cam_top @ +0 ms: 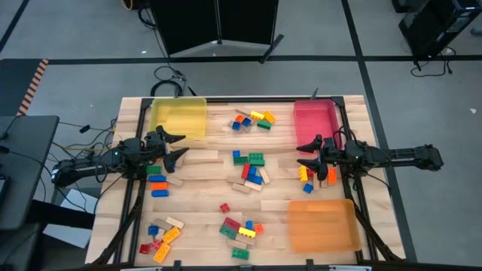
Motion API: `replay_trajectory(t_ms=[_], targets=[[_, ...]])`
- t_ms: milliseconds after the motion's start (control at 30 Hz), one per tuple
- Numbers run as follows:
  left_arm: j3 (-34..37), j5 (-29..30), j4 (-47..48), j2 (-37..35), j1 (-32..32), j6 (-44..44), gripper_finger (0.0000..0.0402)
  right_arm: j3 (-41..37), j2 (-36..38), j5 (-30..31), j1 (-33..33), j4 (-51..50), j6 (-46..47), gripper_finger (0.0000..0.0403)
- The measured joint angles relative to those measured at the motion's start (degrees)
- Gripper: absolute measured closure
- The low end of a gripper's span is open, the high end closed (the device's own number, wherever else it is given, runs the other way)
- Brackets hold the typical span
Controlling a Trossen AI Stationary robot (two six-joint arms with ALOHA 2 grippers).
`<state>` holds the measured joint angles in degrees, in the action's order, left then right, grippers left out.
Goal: Sort blocks by size
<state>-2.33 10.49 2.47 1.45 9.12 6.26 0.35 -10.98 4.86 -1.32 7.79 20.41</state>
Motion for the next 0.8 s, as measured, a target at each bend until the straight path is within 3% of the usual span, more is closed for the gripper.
replay_trajectory(t_ms=[633,800], targets=[[0.0,-0.01,-0.27,0.0,-0.01,0.0,0.0137,0.0,-0.01,0.0,0.01,0.01,0.0,0.0103],[0.0,-0.01,-7.12,-0.02,0.0,0.0,0.0137,-0.01,0.01,0.0,0.02,-0.02,0.0,0.0106]])
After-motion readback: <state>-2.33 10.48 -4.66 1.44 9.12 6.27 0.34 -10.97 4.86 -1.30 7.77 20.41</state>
